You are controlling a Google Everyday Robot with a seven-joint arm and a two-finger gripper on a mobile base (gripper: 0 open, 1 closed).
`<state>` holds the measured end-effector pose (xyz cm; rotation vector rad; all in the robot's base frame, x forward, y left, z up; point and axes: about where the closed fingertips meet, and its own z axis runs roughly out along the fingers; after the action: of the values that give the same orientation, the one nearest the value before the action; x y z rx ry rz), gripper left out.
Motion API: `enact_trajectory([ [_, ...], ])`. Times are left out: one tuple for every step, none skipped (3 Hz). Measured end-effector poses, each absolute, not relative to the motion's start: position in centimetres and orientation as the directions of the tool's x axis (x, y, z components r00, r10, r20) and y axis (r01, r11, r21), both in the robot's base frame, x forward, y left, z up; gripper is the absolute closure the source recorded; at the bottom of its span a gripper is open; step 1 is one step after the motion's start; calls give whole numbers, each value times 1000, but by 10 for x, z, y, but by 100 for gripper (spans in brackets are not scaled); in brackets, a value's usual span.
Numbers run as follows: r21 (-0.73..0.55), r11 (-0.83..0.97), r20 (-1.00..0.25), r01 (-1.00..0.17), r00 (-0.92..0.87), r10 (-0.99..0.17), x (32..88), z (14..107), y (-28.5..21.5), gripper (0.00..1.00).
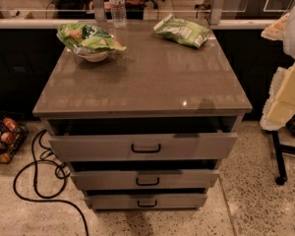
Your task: Pick green rice chip bag from paper bowl and place on counter
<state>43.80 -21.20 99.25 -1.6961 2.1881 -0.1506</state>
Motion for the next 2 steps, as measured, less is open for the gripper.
enact_trajectory([
  [-316, 275, -230, -908, -208, -951, 443, 995, -211, 0],
  [-381, 343, -364, -858, -202, -909, 506, 1015, -188, 0],
])
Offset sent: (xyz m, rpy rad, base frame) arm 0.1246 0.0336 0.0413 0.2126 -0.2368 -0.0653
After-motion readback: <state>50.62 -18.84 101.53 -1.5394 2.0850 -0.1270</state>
